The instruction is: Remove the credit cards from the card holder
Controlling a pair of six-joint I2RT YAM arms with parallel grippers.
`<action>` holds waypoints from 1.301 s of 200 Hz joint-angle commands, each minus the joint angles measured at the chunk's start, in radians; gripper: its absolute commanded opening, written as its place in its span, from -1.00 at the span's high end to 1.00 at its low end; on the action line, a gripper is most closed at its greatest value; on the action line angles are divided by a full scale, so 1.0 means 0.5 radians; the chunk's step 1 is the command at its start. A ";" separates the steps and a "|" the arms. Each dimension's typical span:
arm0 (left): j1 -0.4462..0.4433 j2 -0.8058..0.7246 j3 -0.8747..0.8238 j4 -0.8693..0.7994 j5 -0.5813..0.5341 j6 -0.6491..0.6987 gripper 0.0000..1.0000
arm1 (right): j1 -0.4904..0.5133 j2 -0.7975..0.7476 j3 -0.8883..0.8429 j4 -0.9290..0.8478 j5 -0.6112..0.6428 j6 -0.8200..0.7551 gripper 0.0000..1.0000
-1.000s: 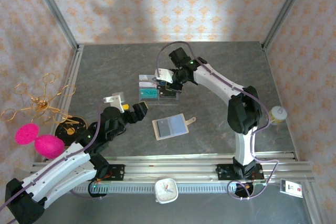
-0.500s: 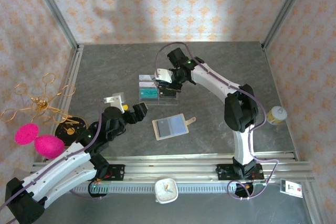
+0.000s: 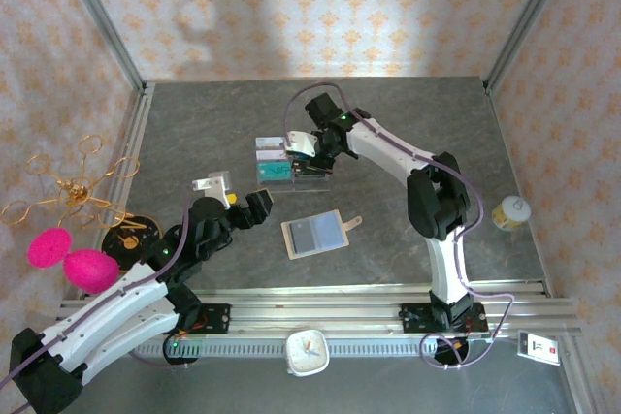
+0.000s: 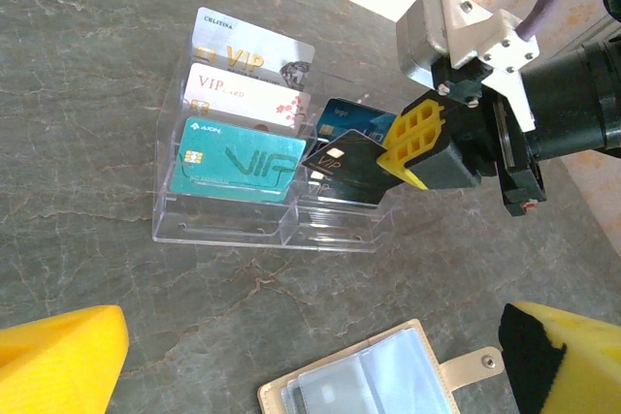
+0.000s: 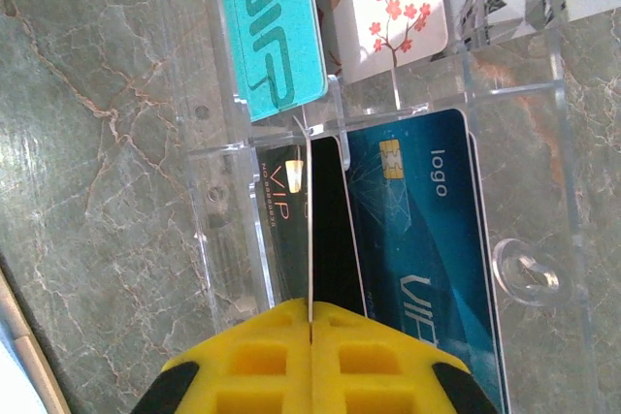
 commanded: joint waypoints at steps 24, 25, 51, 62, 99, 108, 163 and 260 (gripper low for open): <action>0.027 0.004 0.000 -0.026 0.020 0.015 -0.98 | 0.002 -0.033 0.014 0.070 0.149 0.054 1.00; 0.027 0.004 0.000 -0.025 0.020 0.014 -0.98 | 0.002 -0.033 0.014 0.070 0.149 0.054 1.00; 0.027 0.006 -0.005 -0.017 0.027 0.012 -0.98 | -0.006 -0.052 0.008 0.076 0.175 0.054 1.00; 0.027 0.001 -0.003 -0.017 0.024 0.011 -0.98 | -0.011 -0.050 0.006 0.079 0.183 0.055 1.00; 0.027 0.003 -0.005 -0.015 0.036 0.012 -0.98 | -0.026 -0.042 0.024 0.051 0.190 0.017 1.00; 0.029 0.004 -0.003 -0.014 0.036 0.014 -0.98 | -0.028 -0.030 0.034 0.030 0.189 0.002 1.00; 0.029 0.007 0.001 -0.012 0.039 0.022 -0.98 | -0.028 -0.013 0.020 0.043 0.184 0.010 1.00; 0.031 -0.002 -0.034 0.026 0.075 -0.025 -0.98 | -0.028 -0.077 0.129 0.356 0.049 0.377 0.48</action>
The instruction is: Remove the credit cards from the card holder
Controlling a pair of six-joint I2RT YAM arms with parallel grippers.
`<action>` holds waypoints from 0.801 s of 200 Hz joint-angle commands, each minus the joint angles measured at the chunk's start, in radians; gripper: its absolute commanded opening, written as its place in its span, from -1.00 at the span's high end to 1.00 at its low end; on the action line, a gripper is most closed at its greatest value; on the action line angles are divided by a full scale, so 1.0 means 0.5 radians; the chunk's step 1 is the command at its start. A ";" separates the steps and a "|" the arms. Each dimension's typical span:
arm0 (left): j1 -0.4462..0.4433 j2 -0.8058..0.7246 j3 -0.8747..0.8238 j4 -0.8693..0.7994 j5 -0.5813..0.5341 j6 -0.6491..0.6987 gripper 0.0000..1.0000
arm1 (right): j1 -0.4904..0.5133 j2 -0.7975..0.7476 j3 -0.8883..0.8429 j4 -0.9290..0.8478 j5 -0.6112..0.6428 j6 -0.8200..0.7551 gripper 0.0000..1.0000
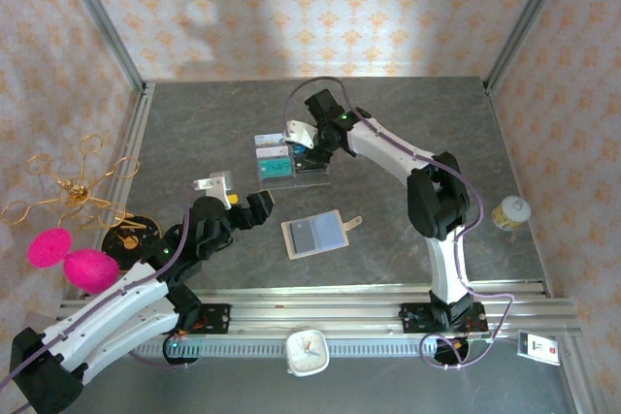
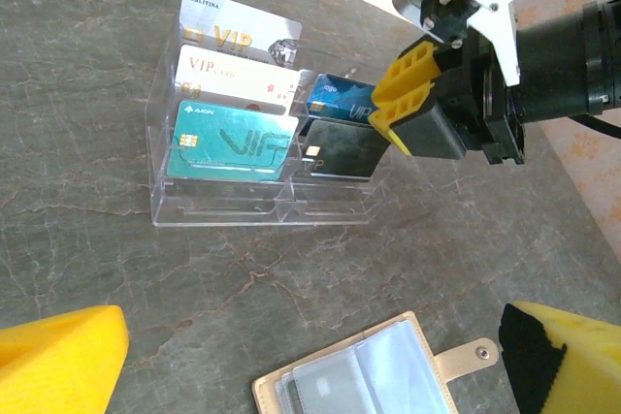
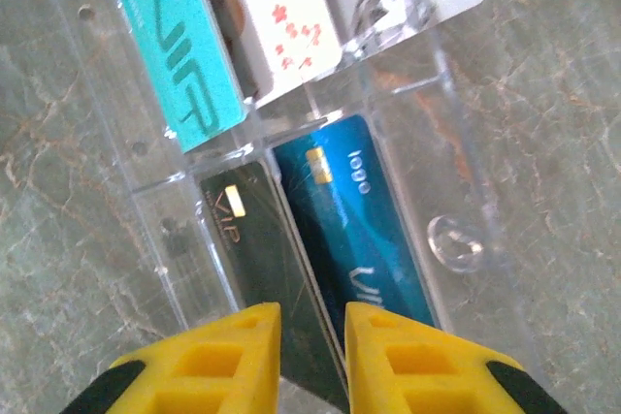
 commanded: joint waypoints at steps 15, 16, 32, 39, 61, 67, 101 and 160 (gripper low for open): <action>0.017 -0.026 -0.040 0.035 0.013 -0.049 -0.98 | -0.015 -0.122 0.132 0.185 -0.223 0.374 0.41; 0.017 -0.028 -0.040 0.036 0.013 -0.049 -0.98 | -0.016 -0.127 0.132 0.193 -0.234 0.390 0.41; 0.018 -0.047 -0.054 0.084 0.014 -0.063 -0.99 | -0.014 -0.210 0.011 0.436 -0.352 0.698 0.36; 0.018 -0.060 -0.066 0.106 0.014 -0.074 -0.98 | -0.012 -0.254 -0.083 0.628 -0.311 0.952 0.36; 0.017 -0.124 -0.115 0.158 -0.003 -0.123 -0.98 | -0.002 -0.406 -0.437 1.063 -0.178 1.620 0.36; 0.018 -0.148 -0.127 0.165 -0.012 -0.139 -0.98 | 0.007 -0.468 -0.595 1.178 -0.144 1.796 0.35; 0.018 -0.250 -0.213 0.167 -0.023 -0.222 -0.98 | 0.189 -0.814 -1.267 1.313 0.194 2.370 0.31; 0.024 -0.068 -0.214 0.112 0.152 -0.227 -0.90 | 0.843 -0.909 -1.666 0.867 0.669 2.597 0.26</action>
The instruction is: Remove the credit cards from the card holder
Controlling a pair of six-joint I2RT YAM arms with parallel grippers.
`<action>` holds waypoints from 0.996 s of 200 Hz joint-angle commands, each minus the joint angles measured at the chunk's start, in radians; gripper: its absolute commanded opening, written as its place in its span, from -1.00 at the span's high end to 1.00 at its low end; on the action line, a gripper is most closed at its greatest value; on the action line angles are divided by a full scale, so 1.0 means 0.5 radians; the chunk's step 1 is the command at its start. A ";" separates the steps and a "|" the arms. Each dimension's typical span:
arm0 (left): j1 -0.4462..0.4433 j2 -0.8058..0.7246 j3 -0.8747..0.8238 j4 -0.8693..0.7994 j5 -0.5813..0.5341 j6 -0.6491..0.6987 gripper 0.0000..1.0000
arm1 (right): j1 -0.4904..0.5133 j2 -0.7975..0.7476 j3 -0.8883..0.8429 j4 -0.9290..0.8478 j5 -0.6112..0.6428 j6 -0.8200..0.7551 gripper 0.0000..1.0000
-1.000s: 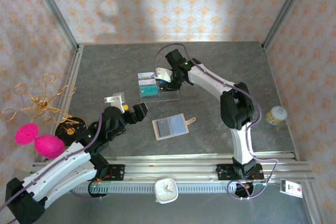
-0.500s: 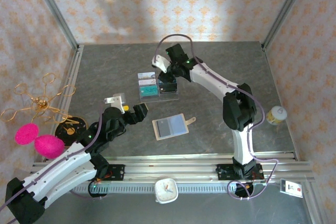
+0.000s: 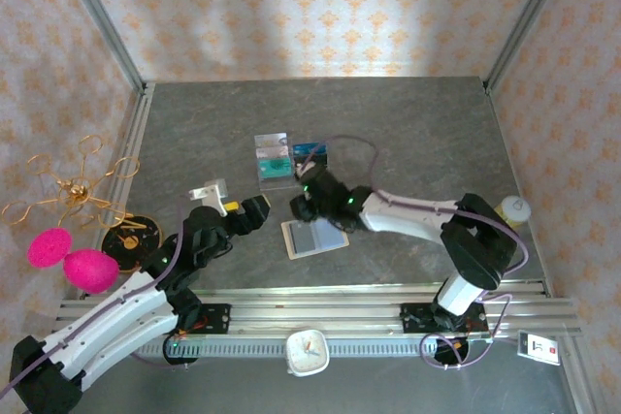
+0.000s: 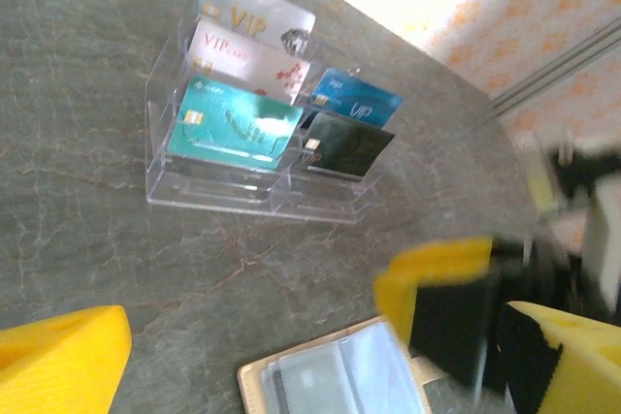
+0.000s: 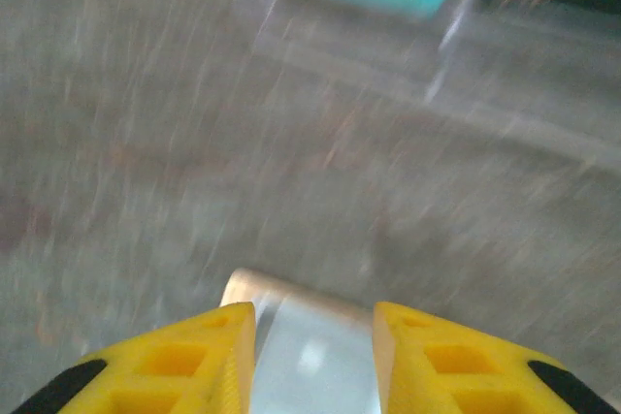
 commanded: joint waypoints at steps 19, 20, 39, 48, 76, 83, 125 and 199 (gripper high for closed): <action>0.015 0.072 -0.025 0.010 0.141 -0.011 -0.87 | 0.277 -0.001 -0.074 -0.247 0.384 0.304 0.26; 0.015 0.072 -0.024 0.010 0.144 -0.011 -0.88 | 0.283 0.003 -0.071 -0.256 0.393 0.307 0.25; 0.015 0.057 -0.034 -0.008 0.167 -0.004 -0.87 | 0.362 0.049 -0.050 -0.324 0.521 0.355 0.23; 0.015 0.038 -0.047 -0.007 0.176 -0.004 -0.87 | 0.376 0.069 -0.052 -0.325 0.541 0.361 0.23; 0.015 0.014 -0.089 0.016 0.217 -0.017 -0.86 | 0.382 0.144 -0.035 -0.305 0.548 0.351 0.21; 0.015 0.016 -0.096 0.018 0.225 -0.018 -0.85 | 0.383 0.167 -0.029 -0.304 0.531 0.348 0.21; 0.015 0.038 -0.155 0.071 0.300 -0.034 -0.73 | 0.406 0.272 -0.050 -0.303 0.437 0.384 0.26; -0.084 0.448 -0.182 0.376 0.531 -0.069 0.15 | 0.417 0.050 -0.195 -0.069 0.406 0.855 1.00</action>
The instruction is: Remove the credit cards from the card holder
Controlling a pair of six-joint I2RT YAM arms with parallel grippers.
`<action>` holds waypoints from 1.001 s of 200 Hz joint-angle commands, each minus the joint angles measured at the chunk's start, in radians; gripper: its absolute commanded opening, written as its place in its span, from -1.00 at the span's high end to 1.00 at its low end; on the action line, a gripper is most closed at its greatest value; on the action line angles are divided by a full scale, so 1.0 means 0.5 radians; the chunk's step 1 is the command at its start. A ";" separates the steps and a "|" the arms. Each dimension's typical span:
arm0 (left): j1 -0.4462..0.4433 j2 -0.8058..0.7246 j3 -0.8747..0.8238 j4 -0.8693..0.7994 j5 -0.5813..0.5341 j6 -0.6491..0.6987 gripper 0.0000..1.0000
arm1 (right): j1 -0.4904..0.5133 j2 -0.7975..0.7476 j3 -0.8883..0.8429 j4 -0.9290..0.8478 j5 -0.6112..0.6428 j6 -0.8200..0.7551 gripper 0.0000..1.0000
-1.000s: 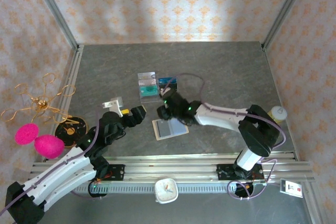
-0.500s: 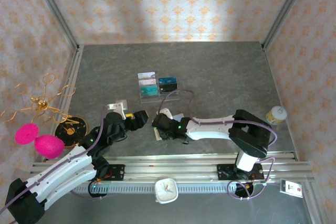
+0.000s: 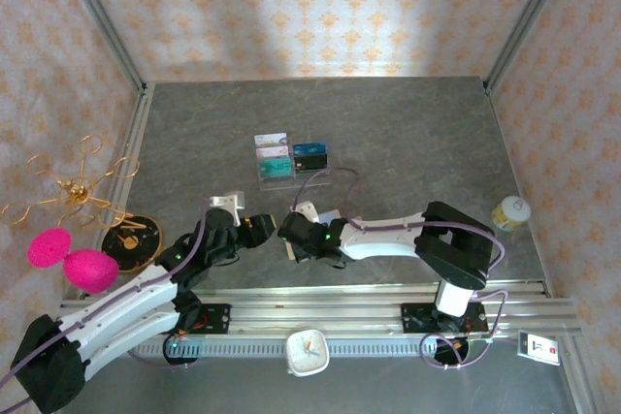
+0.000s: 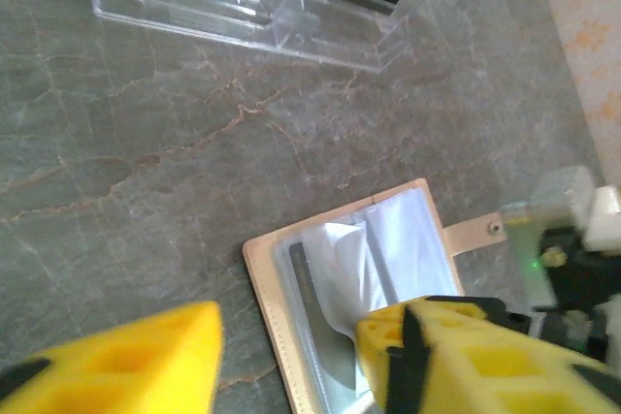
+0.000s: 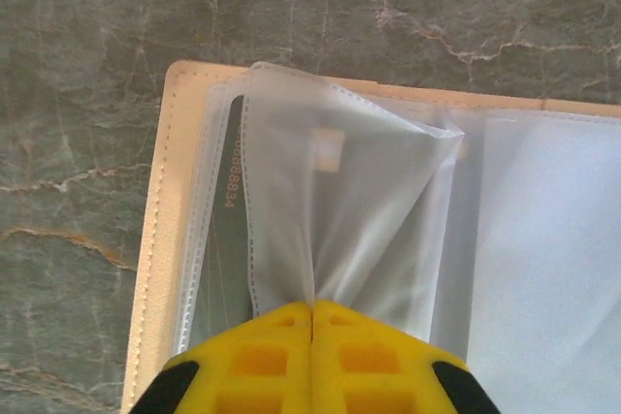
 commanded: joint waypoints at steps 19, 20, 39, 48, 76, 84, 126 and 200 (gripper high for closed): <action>-0.161 0.255 0.000 0.275 0.058 -0.021 0.45 | 0.015 -0.186 -0.181 0.249 -0.075 0.355 1.00; -0.164 0.265 0.002 0.281 0.058 -0.023 0.47 | 0.016 -0.189 -0.184 0.254 -0.076 0.360 1.00; -0.214 0.425 0.012 0.367 0.077 -0.047 0.77 | 0.015 -0.216 -0.237 0.332 -0.094 0.425 1.00; -0.235 0.493 0.017 0.399 0.088 -0.057 0.91 | 0.019 -0.236 -0.262 0.361 -0.089 0.454 1.00; -0.293 0.670 0.053 0.462 0.101 -0.071 0.98 | 0.014 -0.304 -0.315 0.448 -0.088 0.490 1.00; -0.299 0.723 0.074 0.465 0.101 -0.062 0.98 | 0.018 -0.320 -0.323 0.462 -0.080 0.490 1.00; -0.339 0.982 0.196 0.535 0.161 -0.033 0.91 | 0.015 -0.498 -0.417 0.442 0.037 0.532 0.53; -0.487 1.458 0.552 0.606 0.280 0.006 0.74 | 0.004 -1.071 -0.578 0.032 0.532 0.602 0.41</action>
